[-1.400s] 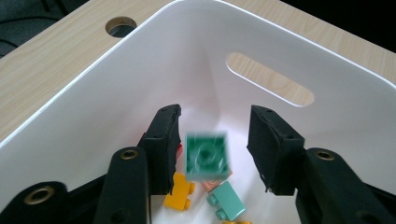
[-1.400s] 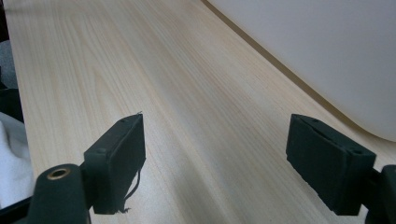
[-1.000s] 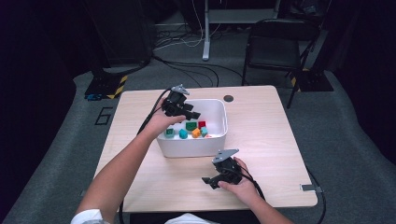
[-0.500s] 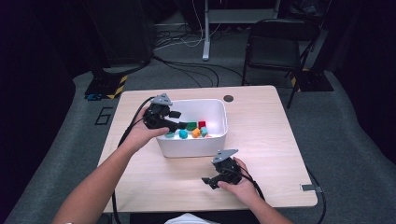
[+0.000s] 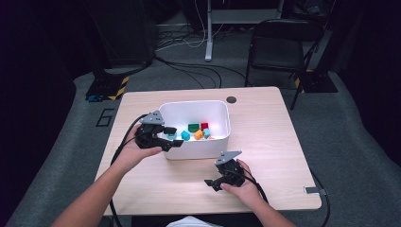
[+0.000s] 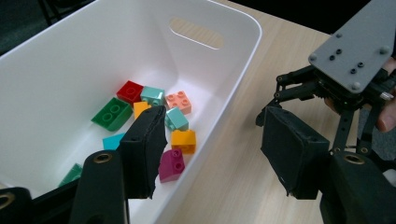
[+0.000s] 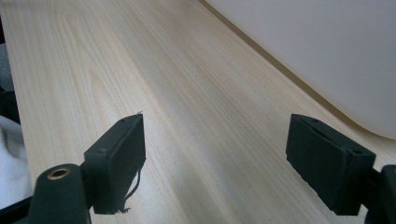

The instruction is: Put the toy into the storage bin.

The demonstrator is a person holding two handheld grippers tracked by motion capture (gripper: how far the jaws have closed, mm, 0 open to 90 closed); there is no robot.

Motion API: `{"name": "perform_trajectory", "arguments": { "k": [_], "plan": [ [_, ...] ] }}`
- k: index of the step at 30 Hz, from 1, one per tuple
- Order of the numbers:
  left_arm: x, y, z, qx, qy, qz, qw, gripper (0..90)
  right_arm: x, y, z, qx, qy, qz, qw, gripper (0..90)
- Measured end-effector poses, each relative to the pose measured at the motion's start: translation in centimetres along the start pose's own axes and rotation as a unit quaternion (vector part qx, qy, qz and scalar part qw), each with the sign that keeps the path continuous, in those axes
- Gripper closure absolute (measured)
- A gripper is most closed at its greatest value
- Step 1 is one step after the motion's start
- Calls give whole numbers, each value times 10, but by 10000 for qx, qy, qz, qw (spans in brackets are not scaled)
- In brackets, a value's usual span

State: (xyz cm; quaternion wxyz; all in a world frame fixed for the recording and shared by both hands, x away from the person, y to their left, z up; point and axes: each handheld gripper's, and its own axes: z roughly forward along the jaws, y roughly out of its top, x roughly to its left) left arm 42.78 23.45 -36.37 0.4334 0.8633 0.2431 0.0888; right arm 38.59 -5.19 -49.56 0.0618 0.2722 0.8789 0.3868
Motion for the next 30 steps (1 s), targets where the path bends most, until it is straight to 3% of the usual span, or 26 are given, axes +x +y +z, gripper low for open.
{"name": "perform_trajectory", "arguments": {
  "k": [10, 13, 27, 30],
  "plan": [
    [-12, -29, 6, 46, -12, -41, 10000, 389, -1, 0, -1, -23, -4, 51, 10000, 195],
    [-12, -40, 11, 73, 21, -36, 10000, 388, -1, 0, -1, -13, -3, 84, 10000, 195],
    [-10, -87, 33, -30, 59, -364, 9993, 388, -2, -1, -1, -9, -12, 77, 10000, 195],
    [-7, -97, 35, 84, 121, -388, 9991, 381, -2, -1, 0, 4, -14, 81, 10000, 195]
  ]
}}
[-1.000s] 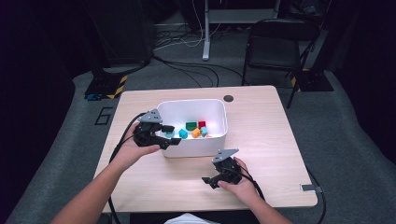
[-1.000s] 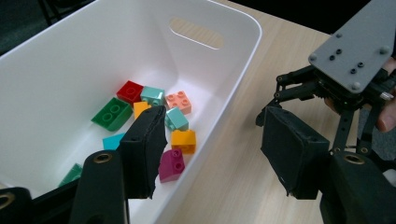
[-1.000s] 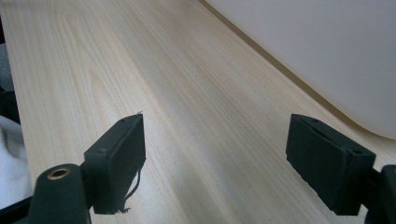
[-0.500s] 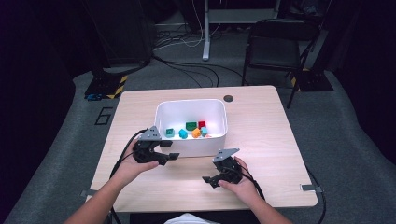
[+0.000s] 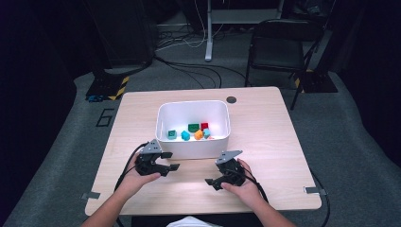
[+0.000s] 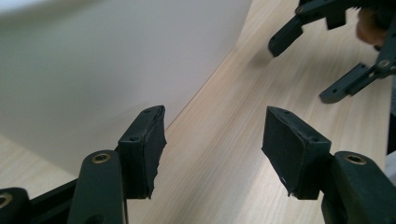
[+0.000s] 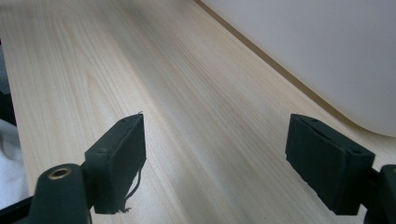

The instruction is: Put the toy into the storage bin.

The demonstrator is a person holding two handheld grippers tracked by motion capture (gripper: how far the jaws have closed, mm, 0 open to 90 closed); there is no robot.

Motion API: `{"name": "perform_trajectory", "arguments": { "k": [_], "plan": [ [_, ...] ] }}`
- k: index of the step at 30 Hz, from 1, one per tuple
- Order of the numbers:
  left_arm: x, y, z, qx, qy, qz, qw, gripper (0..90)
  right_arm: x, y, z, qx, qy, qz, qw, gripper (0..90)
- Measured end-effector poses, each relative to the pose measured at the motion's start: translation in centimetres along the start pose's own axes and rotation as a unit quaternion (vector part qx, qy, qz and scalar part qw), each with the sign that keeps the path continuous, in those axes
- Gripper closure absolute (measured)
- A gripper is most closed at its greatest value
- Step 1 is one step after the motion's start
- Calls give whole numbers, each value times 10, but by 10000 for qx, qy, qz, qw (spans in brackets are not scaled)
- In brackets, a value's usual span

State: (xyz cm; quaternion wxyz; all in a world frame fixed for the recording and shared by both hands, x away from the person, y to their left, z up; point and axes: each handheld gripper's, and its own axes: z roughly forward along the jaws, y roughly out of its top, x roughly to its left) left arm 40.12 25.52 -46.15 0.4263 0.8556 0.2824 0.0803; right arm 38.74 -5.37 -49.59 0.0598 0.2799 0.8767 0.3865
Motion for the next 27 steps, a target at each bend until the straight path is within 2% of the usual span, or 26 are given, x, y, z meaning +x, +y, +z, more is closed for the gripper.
{"name": "perform_trajectory", "arguments": {
  "k": [4, 10, 17, 19, 20, 23, 27],
  "plan": [
    [3, -13, 5, 27, 30, -72, 10000, 364, 0, 0, 0, 7, -15, -2, 10000, 195],
    [8, -24, 10, 61, 56, -137, 9999, 363, 0, 0, 2, 35, -12, 14, 10000, 195],
    [13, -31, 11, 98, 135, -99, 9998, 359, 0, 0, 4, 45, -11, -16, 10000, 195],
    [15, -33, 12, 113, 149, -169, 9997, 351, 0, 0, 4, 47, 5, -50, 10000, 195],
    [17, -33, 12, 148, 162, -139, 9997, 344, -1, 0, 4, 53, 1, -45, 10000, 195],
    [20, -35, 13, 170, 146, -243, 9995, 303, -1, 0, 5, 32, -17, 28, 10000, 193],
    [25, -37, 13, 211, 184, -319, 9991, 304, -5, -2, 4, 38, -7, 112, 9999, 193]
  ]
}}
